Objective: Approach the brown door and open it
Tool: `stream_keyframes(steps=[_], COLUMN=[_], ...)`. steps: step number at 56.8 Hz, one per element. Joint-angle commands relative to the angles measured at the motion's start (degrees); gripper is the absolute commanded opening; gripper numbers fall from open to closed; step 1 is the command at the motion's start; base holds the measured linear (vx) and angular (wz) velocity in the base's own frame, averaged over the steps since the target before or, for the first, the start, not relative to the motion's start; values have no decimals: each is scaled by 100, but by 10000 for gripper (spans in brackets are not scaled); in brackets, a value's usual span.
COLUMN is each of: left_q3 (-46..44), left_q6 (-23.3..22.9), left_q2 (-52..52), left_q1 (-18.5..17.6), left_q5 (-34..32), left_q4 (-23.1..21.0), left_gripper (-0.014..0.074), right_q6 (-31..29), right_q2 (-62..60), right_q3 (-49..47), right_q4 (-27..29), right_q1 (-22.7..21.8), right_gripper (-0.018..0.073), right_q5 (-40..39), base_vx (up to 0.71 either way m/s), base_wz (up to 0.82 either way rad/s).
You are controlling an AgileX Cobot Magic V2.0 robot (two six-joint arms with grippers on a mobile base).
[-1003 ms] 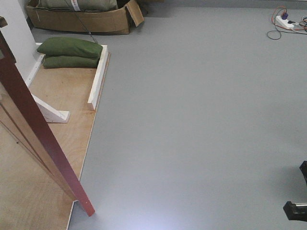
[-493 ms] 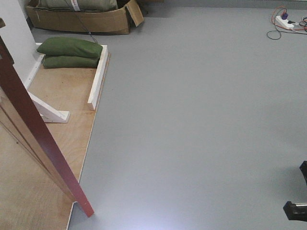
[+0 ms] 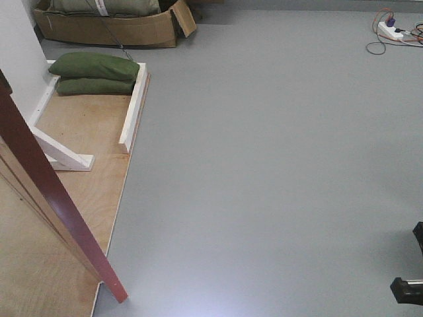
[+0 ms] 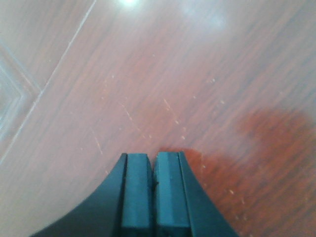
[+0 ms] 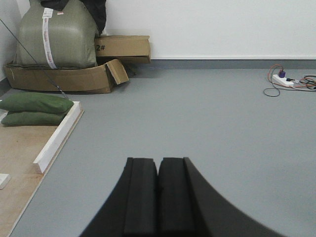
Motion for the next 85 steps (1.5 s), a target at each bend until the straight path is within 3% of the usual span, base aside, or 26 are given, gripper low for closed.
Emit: stream_keyframes(steps=[1, 85], left_q3=[-191, -191], left_q6=[-19, -14], left_q2=[-84, -84], left_q1=[-36, -36], left_q5=[-54, -53], left_q4=[-281, -281], left_gripper=[-4, -4], right_q6=[-32, -32], right_q2=[-56, -56], right_q3=[28, 28], right_q4=[-4, -4], right_q1=[-8, -8], right_gripper=[0, 0], right_q5=[-474, -474], base_vx=[3, 12], base_wz=[-3, -7])
